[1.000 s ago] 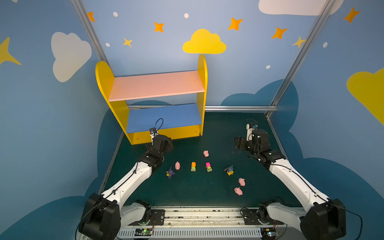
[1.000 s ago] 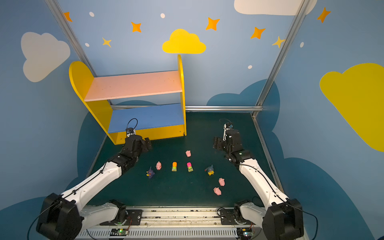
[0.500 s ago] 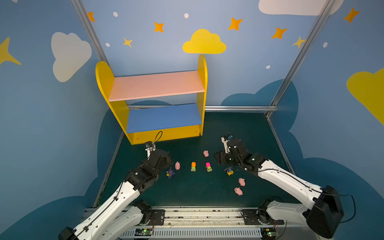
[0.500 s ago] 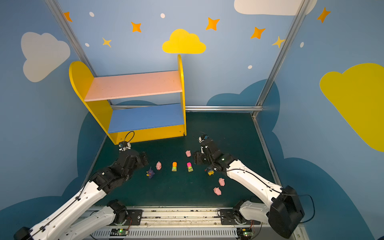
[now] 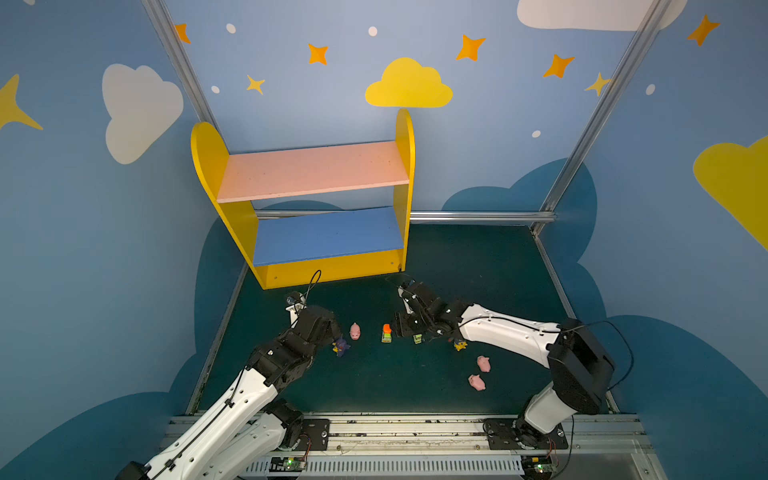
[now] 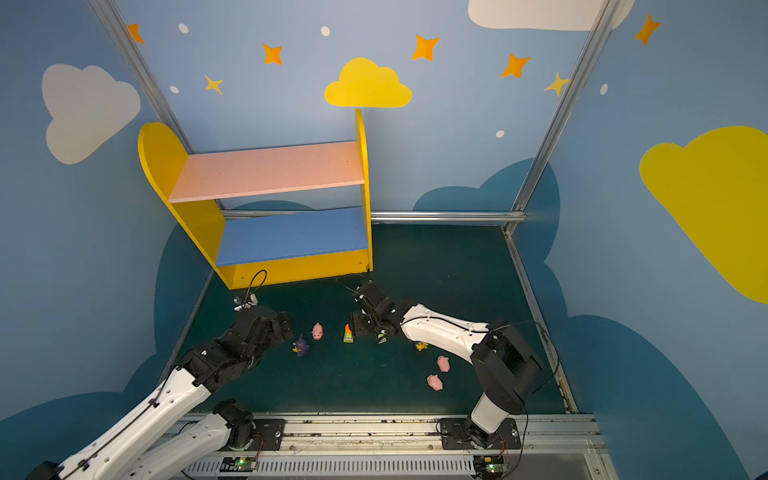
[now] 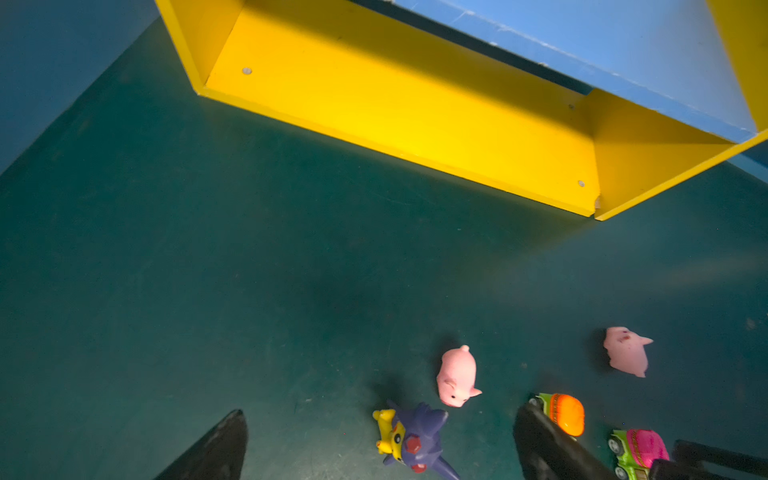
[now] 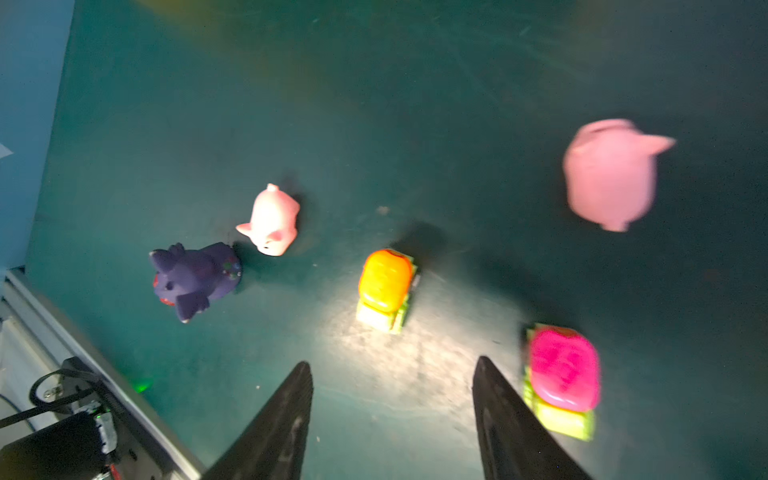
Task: Place and organize the plastic toys onto the shelf
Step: 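Grasp the orange-topped toy car with the right gripper while the left arm advances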
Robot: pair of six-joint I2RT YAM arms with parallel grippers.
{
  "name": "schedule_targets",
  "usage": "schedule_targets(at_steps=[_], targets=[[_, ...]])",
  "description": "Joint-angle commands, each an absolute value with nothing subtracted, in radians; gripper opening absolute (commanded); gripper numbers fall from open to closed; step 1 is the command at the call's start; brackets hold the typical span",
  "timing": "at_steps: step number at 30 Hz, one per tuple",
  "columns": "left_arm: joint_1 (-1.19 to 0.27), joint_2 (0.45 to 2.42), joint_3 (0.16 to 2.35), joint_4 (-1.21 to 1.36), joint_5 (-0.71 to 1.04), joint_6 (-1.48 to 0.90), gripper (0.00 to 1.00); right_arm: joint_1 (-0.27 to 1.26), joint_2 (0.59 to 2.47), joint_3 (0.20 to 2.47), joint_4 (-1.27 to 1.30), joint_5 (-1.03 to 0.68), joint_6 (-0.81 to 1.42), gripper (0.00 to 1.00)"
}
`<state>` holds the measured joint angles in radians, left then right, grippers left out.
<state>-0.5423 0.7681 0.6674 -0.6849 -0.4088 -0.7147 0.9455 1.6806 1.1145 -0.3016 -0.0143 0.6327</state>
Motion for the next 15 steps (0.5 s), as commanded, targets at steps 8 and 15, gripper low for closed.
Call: schedule_targets(at_steps=[8,15], targets=[[-0.438,0.689,0.602,-0.681,-0.316,-0.745,1.0,0.989,1.831,1.231,-0.333,-0.04,0.684,0.55],[-0.409,0.667,0.581,-0.666,-0.295,-0.747,1.0,1.003,1.889,1.268,-0.381,0.008,0.712,0.5]])
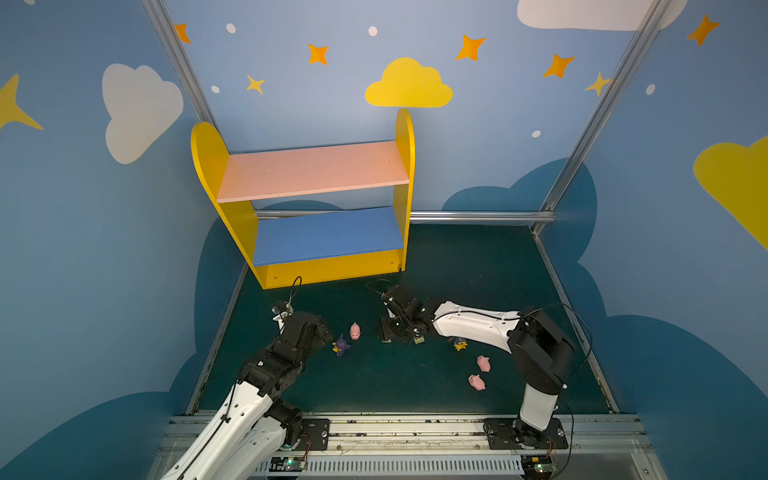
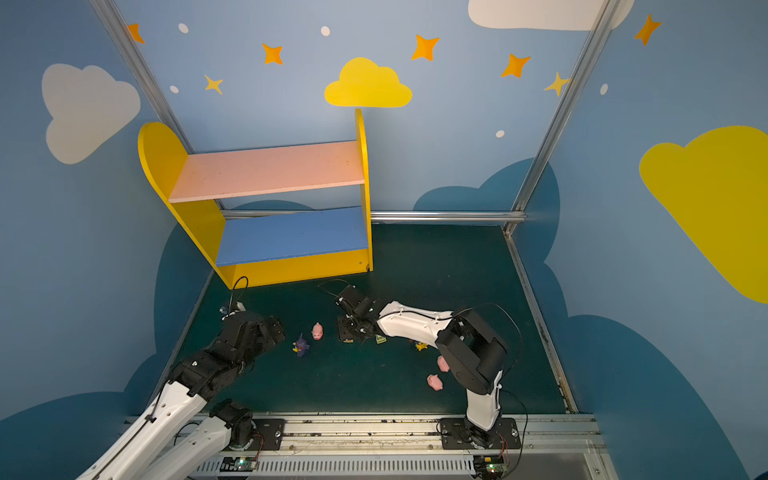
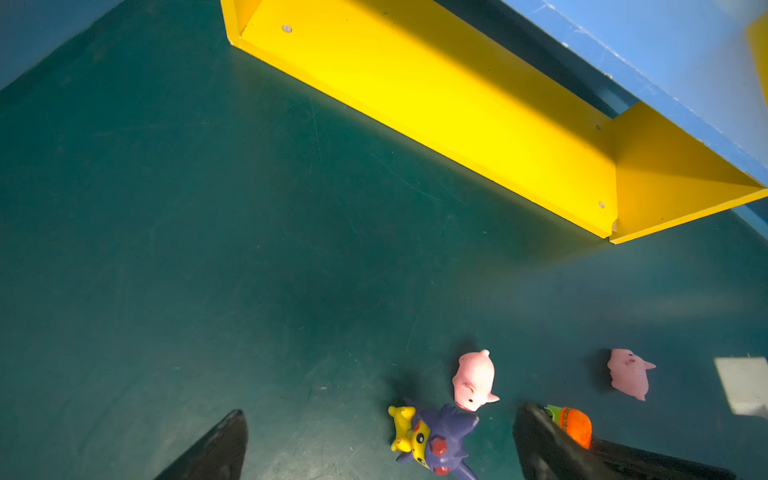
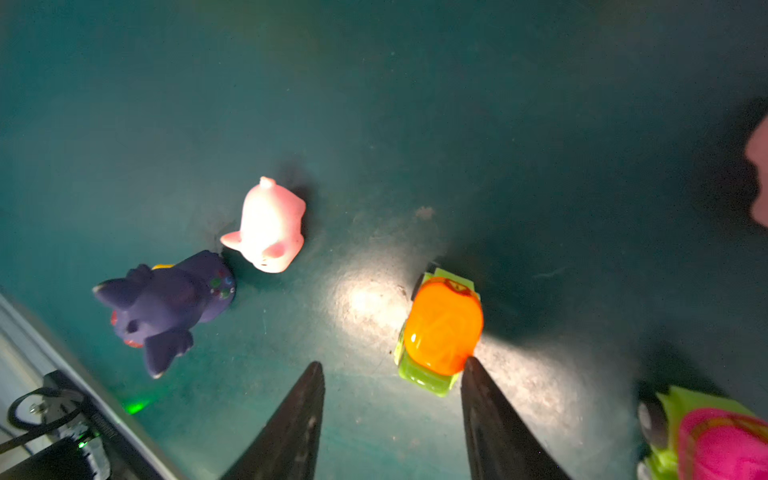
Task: Place and organize the plastic toys onto the shelf
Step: 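Grasp the orange-topped toy car with the right gripper while the left arm advances, then carry the orange-topped car with the right gripper to the shelf's bottom level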
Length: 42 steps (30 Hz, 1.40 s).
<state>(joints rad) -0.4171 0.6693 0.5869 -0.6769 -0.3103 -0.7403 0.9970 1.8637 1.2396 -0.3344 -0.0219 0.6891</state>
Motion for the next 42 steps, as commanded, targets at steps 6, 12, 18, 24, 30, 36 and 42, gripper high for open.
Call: schedule_targets(at_steps=[6,12,18,24,30,36,42], targets=[[-0.399,0.668,0.577,-0.655,-0.276,-0.746,1.0,1.002,1.935,1.3,-0.414,0.042,0.731,0.45],[-0.394,0.65,0.578,-0.66,-0.275,-0.744,1.0,0.999,1.974,1.337,-0.442,0.061,0.739,0.4],[-0.391,0.64,0.58,-0.663,-0.269,-0.746,1.0,0.998,2.004,1.375,-0.472,0.051,0.742,0.26],[-0.391,0.613,0.575,-0.674,-0.248,-0.765,1.0,0.993,1.971,1.383,-0.396,-0.023,0.719,0.24],[-0.391,0.571,0.566,-0.715,-0.268,-0.785,1.0,0.961,1.967,1.428,-0.261,-0.172,0.734,0.24],[-0.391,0.538,0.566,-0.732,-0.283,-0.806,1.0,0.899,2.021,1.446,-0.063,-0.318,0.811,0.24],[-0.389,0.533,0.594,-0.778,-0.308,-0.802,1.0,0.846,2.132,1.49,0.141,-0.467,0.94,0.23]])
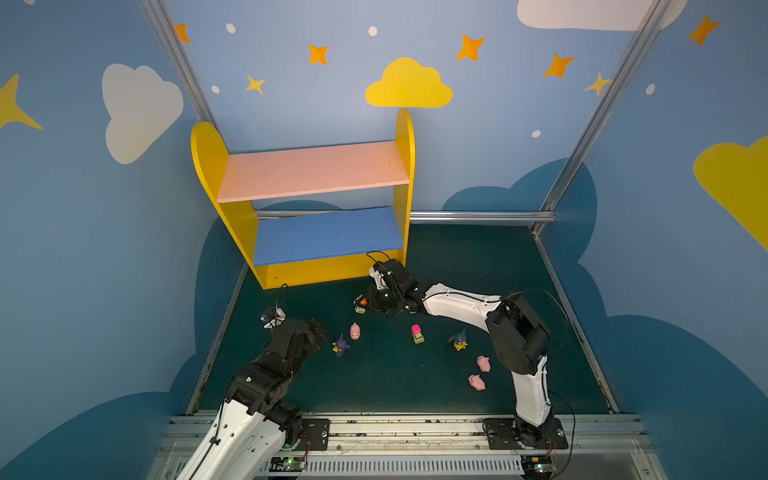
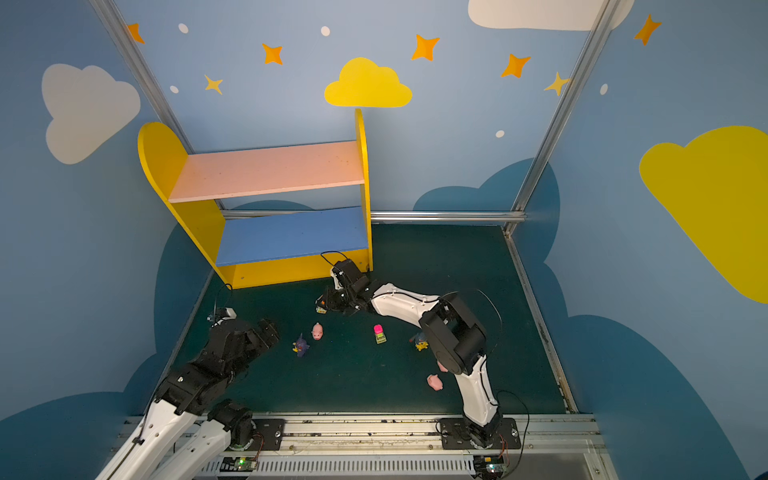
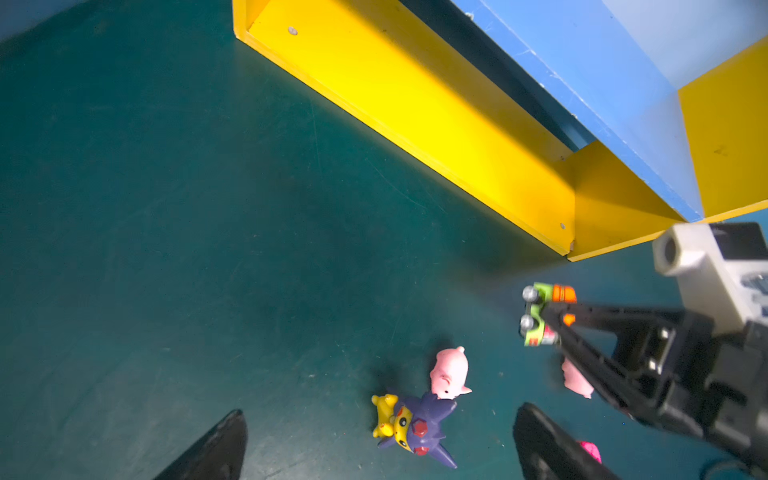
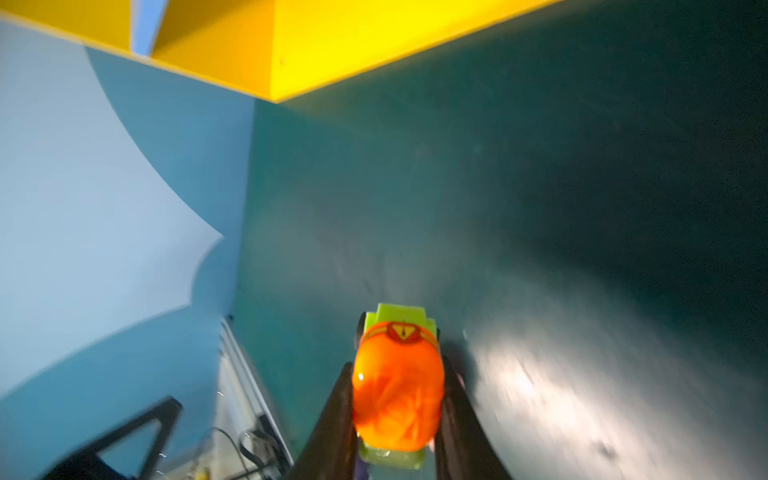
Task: Place and organize the plastic toys onto the shelf
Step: 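Carry the orange-topped car with the right gripper to the shelf's bottom level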
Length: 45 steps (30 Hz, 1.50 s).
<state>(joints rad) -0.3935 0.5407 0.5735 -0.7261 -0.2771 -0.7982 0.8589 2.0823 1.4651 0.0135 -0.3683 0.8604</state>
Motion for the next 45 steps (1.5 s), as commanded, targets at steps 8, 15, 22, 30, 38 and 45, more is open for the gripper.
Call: schedule_targets(at_steps=[8,15,22,30,38,45], targets=[[-0.387,0.494,0.626,-0.843,-0.345,-0.799,1.0,0.84,2.25,1.579,0.203,-0.498,0.991,0.23],[-0.386,0.506,0.633,-0.848,-0.349,-0.796,1.0,0.829,2.344,1.679,0.228,-0.533,1.041,0.23],[-0.383,0.508,0.634,-0.845,-0.35,-0.793,1.0,0.823,2.41,1.747,0.238,-0.554,1.068,0.24],[-0.379,0.505,0.631,-0.85,-0.36,-0.796,1.0,0.822,2.47,1.828,0.223,-0.576,1.071,0.24],[-0.379,0.506,0.634,-0.859,-0.368,-0.799,1.0,0.819,2.528,1.905,0.217,-0.59,1.084,0.24],[-0.375,0.51,0.641,-0.862,-0.378,-0.799,1.0,0.815,2.576,1.979,0.197,-0.6,1.084,0.24]])
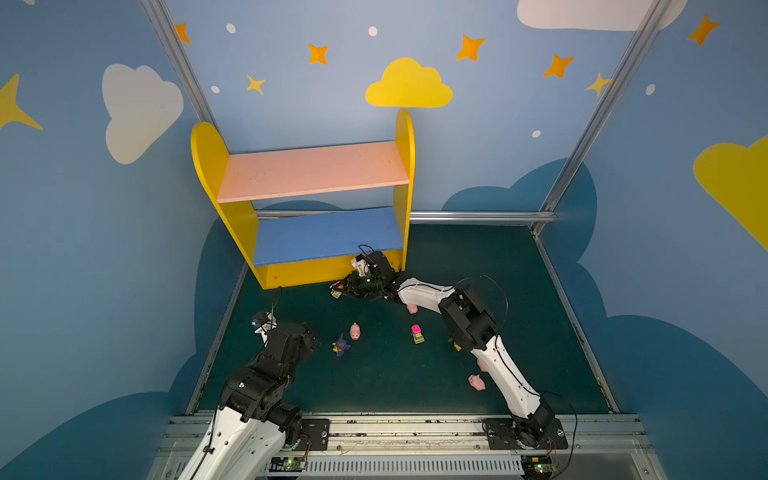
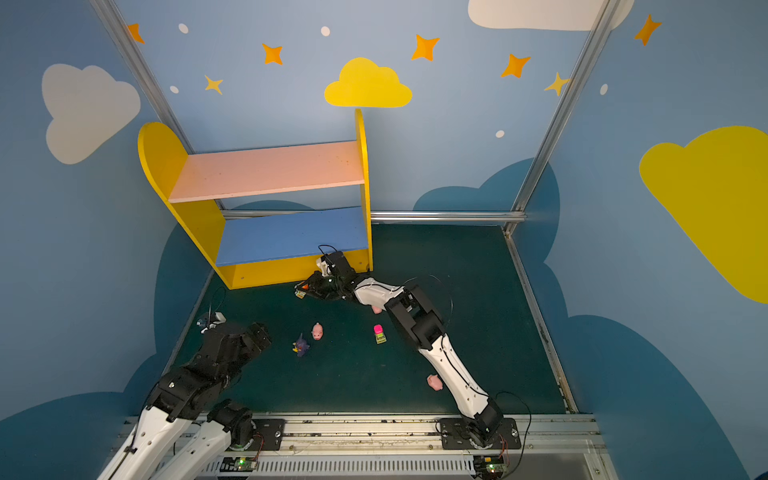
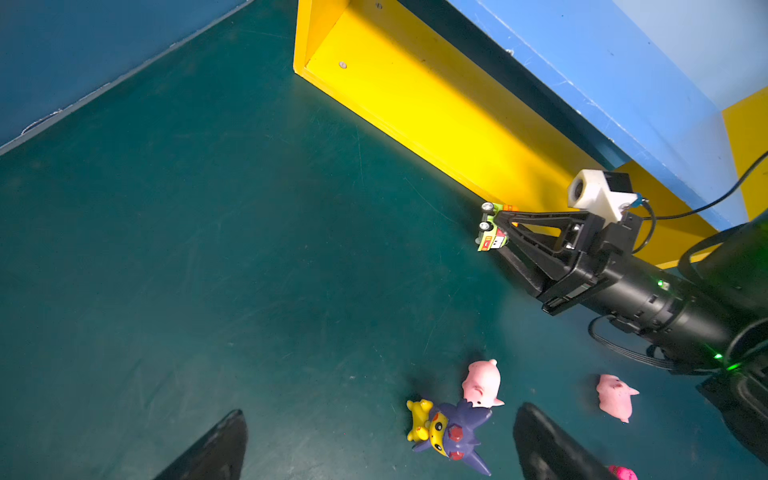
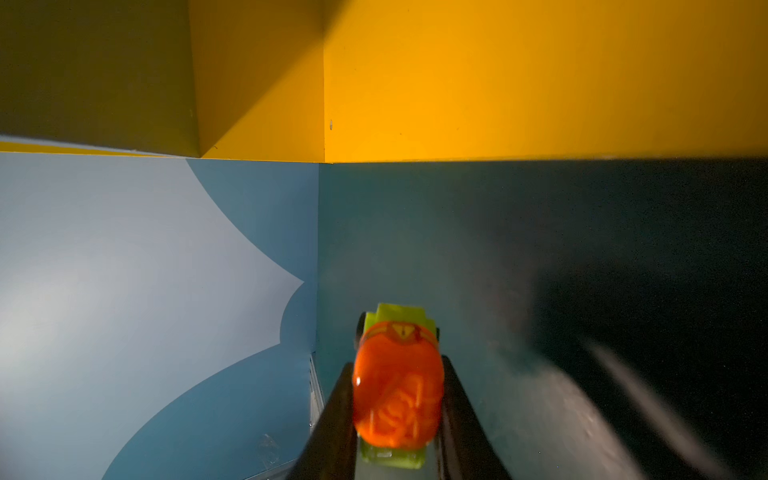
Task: Place and organize the plastic toys onto the shelf
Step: 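Carry the orange-topped car with the right gripper to the shelf's bottom level, then lower the car onto the bottom shelf level and open the right gripper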
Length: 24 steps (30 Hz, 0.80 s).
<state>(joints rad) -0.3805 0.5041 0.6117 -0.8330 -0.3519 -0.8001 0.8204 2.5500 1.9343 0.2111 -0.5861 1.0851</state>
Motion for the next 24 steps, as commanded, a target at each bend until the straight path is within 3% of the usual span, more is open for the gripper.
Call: schedule_targets(at_steps=[1,24], targets=[[-0.374,0.509,0.642,-0.862,-0.38,-0.799,1.0,0.815,2.586,1.996,0.191,-0.604,1.084,0.24],[-0.36,0.531,0.639,-0.839,-0.369,-0.791,1.0,0.789,2.772,2.335,0.073,-0.607,1.085,0.24]])
